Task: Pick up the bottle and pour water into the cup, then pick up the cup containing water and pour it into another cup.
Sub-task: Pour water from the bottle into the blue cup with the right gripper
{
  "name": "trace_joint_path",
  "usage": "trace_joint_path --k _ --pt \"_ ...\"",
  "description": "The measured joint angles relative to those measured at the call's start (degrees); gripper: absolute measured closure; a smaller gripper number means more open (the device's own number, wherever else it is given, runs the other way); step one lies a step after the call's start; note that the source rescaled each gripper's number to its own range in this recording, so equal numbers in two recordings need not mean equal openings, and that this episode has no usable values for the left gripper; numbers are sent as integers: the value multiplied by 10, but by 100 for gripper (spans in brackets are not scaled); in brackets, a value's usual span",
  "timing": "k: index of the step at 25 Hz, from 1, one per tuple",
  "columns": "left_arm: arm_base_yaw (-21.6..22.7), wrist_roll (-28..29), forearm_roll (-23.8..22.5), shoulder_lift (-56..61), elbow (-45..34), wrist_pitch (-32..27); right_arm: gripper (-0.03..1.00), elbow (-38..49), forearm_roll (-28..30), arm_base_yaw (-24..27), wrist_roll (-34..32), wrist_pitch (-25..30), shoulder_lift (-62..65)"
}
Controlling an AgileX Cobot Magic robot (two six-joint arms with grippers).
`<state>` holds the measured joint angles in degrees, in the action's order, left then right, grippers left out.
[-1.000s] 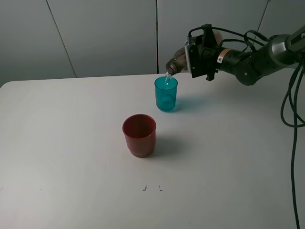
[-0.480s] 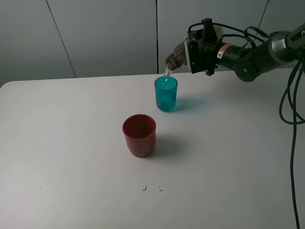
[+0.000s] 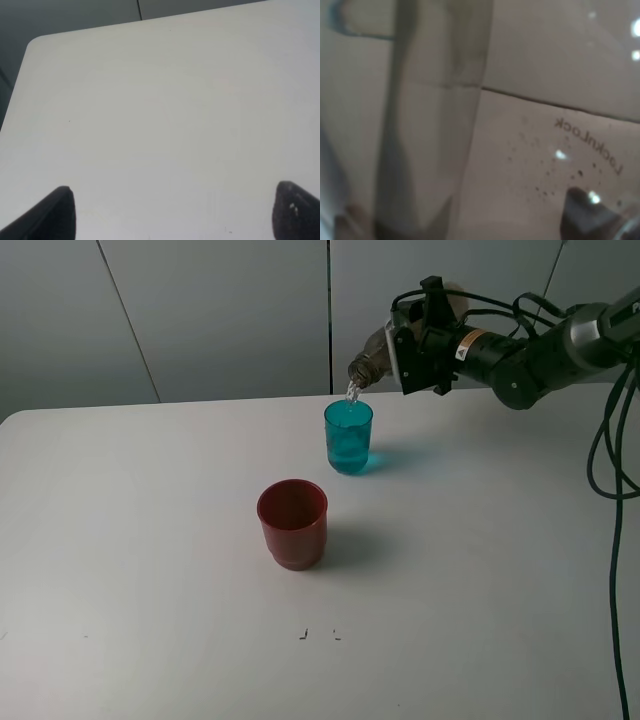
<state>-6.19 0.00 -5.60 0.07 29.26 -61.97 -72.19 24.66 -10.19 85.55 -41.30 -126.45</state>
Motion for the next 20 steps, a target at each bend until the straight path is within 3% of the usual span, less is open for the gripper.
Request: trace_joint_path --k 20 --pt "0 0 0 0 0 0 97 0 -1 0 36 -3 0"
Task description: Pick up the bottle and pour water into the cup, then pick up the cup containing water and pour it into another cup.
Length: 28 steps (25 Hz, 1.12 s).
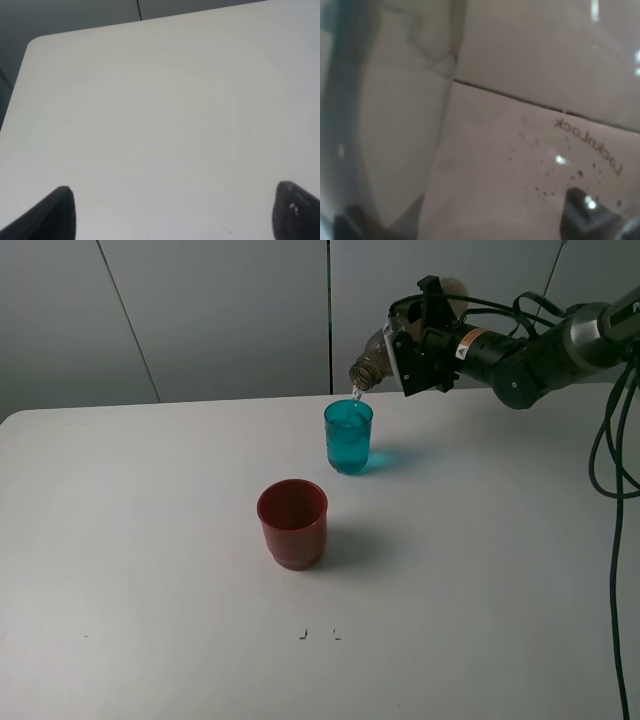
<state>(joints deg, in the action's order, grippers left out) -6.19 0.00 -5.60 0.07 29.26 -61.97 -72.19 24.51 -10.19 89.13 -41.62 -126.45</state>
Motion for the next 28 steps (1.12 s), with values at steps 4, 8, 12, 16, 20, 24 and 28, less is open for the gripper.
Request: trace_joint_path --k 4,8,12,16,20,24,28 --pt "0 0 0 0 0 0 97 0 -1 0 0 4 0" --pt "0 0 0 0 0 0 97 0 3 0 -7 15 0" --pt "0 0 0 0 0 0 97 4 13 0 -45 17 0" --pt "0 0 0 0 0 0 97 15 21 0 -92 17 0" --pt "0 0 0 0 0 0 97 22 34 0 -165 18 0" --pt "0 0 0 0 0 0 97 22 34 0 -302 14 0" --pt "0 0 0 0 0 0 97 22 34 0 -480 14 0"
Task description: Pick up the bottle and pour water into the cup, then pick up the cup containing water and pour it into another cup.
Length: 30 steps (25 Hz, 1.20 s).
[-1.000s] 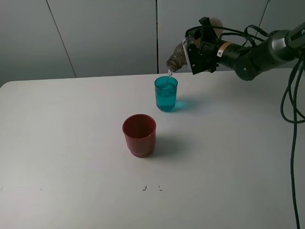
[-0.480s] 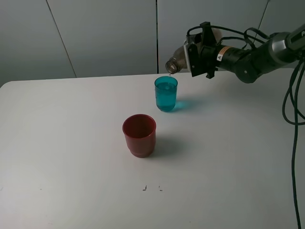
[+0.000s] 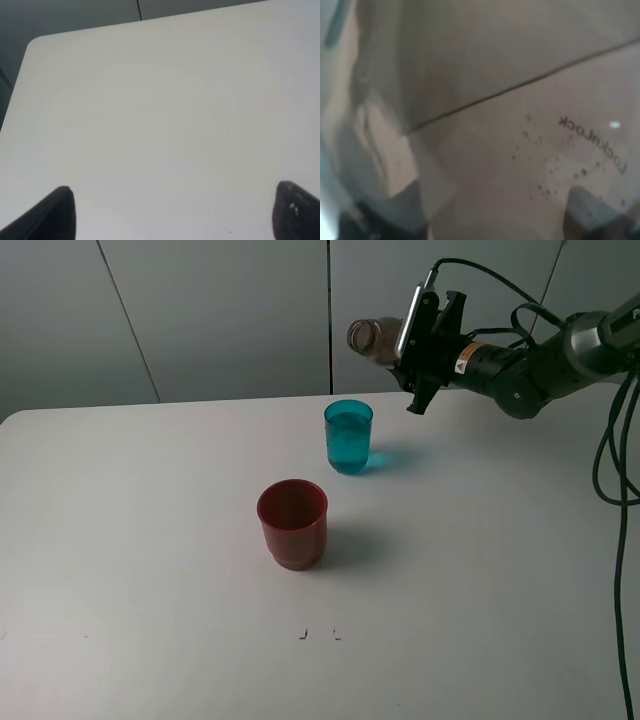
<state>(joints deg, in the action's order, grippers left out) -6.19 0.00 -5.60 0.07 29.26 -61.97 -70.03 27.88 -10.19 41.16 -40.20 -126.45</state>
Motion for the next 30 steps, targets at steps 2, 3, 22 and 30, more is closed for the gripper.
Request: trace_joint_path --k 2,3,22,30 --pt "0 0 0 0 0 0 97 0 0 1 -93 0 0" --pt "0 0 0 0 0 0 97 0 0 4 -146 0 0" --pt "0 0 0 0 0 0 97 0 43 89 -630 -7 -17" --pt "0 0 0 0 0 0 97 1 42 90 -599 -15 -34"
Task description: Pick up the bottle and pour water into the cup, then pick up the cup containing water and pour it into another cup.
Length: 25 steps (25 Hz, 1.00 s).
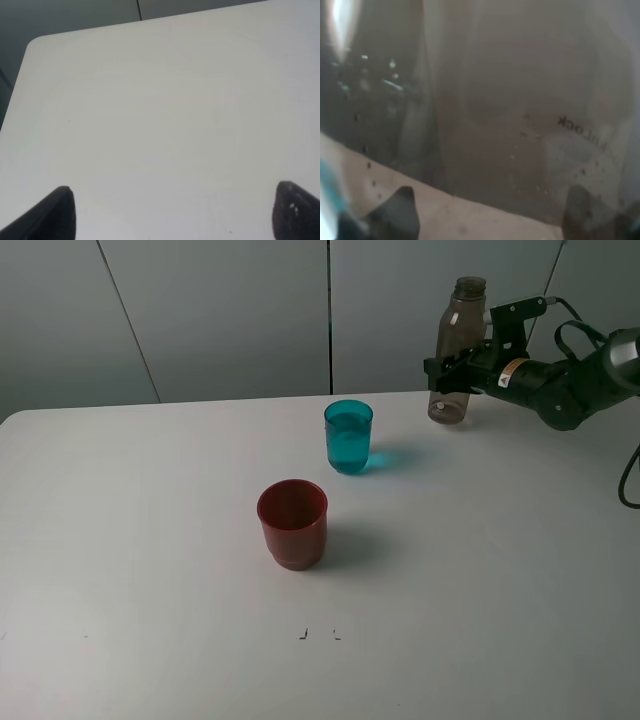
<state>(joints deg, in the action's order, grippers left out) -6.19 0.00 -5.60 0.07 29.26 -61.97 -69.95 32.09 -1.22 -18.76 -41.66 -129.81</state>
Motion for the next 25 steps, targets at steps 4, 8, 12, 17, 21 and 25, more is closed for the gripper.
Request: trace_joint_path --k 4,8,12,17,21,25 --pt "0 0 0 0 0 0 97 0 -1 0 2 0 0" --pt "0 0 0 0 0 0 97 0 -8 0 4 -1 0" --pt "0 0 0 0 0 0 97 0 -24 3 8 -5 0" --pt "0 0 0 0 0 0 97 0 -28 10 7 -17 -8" --pt "0 0 0 0 0 0 97 0 -28 10 4 -18 -17" --pt "0 0 0 0 0 0 97 0 -28 10 4 -21 -24"
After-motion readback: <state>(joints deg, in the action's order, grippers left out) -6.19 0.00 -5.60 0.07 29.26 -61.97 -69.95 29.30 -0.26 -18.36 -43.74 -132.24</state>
